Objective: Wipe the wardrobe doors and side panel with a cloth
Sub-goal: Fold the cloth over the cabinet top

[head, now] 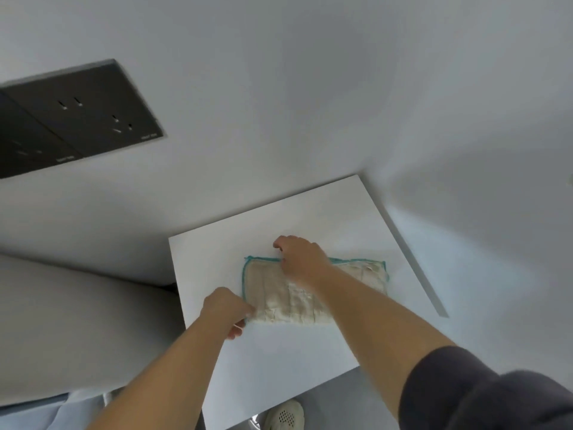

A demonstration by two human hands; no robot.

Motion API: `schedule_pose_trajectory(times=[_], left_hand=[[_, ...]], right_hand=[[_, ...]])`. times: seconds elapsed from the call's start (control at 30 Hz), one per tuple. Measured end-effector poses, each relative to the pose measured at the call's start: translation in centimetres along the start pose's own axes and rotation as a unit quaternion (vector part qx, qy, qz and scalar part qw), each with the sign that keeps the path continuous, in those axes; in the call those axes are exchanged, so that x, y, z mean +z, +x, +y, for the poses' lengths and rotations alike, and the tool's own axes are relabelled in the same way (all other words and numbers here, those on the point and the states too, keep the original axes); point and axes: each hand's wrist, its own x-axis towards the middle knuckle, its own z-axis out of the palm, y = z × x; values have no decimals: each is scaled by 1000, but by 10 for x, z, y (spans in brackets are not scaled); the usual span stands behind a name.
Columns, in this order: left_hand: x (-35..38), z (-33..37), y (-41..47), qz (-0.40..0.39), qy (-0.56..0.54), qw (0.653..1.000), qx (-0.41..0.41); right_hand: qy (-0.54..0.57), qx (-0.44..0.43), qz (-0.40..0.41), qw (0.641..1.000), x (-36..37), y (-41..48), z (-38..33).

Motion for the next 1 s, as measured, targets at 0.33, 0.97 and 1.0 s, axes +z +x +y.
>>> schedule_pose_trajectory(times=[0.33,0.97,1.0], left_hand=[[-12,2,-3,-73,-33,997,-23],[4,49,-78,-69,80,951,290],[10,50,-81,-86,97,946,297]], right_hand=[[-76,-19,-35,996,12,23,-19],[26,-4,-2,1000,-108,-51,55],[8,-6,-10,1000,-110,-55,62]])
